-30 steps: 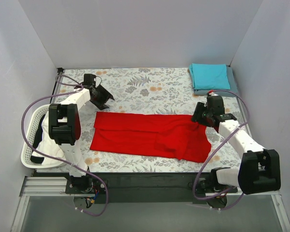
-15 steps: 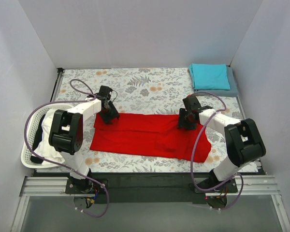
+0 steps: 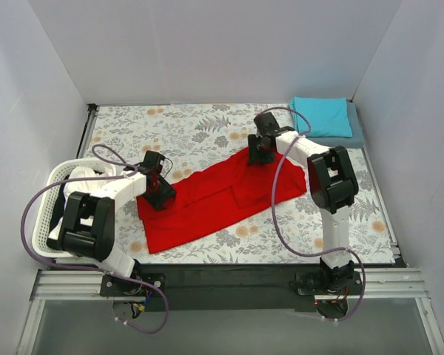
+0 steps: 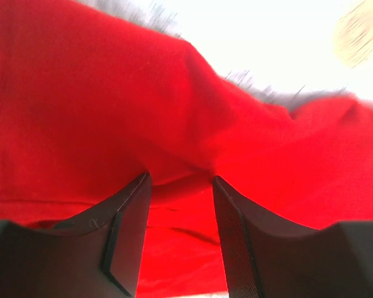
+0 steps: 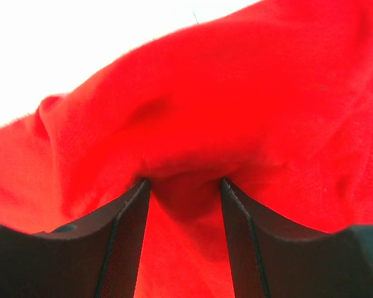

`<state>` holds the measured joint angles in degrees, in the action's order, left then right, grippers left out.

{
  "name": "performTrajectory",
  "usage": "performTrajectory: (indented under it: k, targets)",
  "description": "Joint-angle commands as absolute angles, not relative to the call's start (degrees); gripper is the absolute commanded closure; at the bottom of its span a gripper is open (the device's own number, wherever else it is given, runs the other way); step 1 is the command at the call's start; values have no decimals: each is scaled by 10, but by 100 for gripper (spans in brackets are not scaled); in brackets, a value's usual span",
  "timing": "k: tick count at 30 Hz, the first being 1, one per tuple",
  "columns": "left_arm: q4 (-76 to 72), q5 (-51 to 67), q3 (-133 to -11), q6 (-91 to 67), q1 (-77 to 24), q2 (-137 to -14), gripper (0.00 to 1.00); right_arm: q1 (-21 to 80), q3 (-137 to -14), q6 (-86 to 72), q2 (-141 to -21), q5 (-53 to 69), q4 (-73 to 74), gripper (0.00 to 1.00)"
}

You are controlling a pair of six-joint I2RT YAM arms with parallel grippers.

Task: Fold and stack the t-shirts
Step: Fold the tshirt

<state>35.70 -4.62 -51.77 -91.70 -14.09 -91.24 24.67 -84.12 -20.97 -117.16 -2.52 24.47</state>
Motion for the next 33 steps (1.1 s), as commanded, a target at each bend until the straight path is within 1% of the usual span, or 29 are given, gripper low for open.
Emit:
performTrajectory:
  k: [1,3,4,8,10,13,16,17,18,20,22,23,26,29,30,31,33]
  targets:
    - [385,-1,-456,-992,-155,-869,56,255,-966,-157,-1254,-4,273,44]
    - [386,40,-425,-1013,-167,-853,57,258,-1022,-135,-1310,19,282,42]
    - [388,50,-417,-1022,-182,-848,57,258,-1084,-112,-1348,22,295,41]
    - [397,91,-387,-1056,-235,-824,57,258,-1220,-59,-1431,40,317,37]
    - [400,118,-382,-1066,-270,-815,57,259,-1252,-41,-1455,53,318,35]
    - [410,143,-386,-1070,-307,-791,56,262,-1289,-4,-1469,72,304,27]
    - [403,168,-409,-1036,-316,-766,55,265,-1304,25,-1460,75,290,19]
    - [412,149,-425,-1025,-316,-755,53,265,-1308,27,-1452,62,290,15]
    - [426,125,-446,-1013,-316,-754,51,265,-1307,24,-1442,51,287,11]
    - [421,86,-517,-962,-315,-769,49,265,-1296,13,-1397,17,281,4]
    - [436,43,-578,-944,-309,-798,48,265,-1272,-11,-1342,-22,277,2]
    - [427,26,-631,-915,-306,-814,48,263,-1260,-22,-1322,-50,276,2]
    - [381,-18,-713,-866,-286,-894,47,244,-1185,-88,-1245,-83,277,2]
    - [329,-8,-778,-800,-252,-996,47,213,-1074,-159,-1182,-68,278,2]
    - [317,-2,-820,-785,-243,-1023,47,207,-1050,-172,-1170,-63,277,3]
    - [293,25,-838,-769,-223,-1074,47,196,-1003,-188,-1152,-62,278,4]
    - [234,53,-873,-707,-201,-1135,47,188,-971,-199,-1139,-55,274,5]
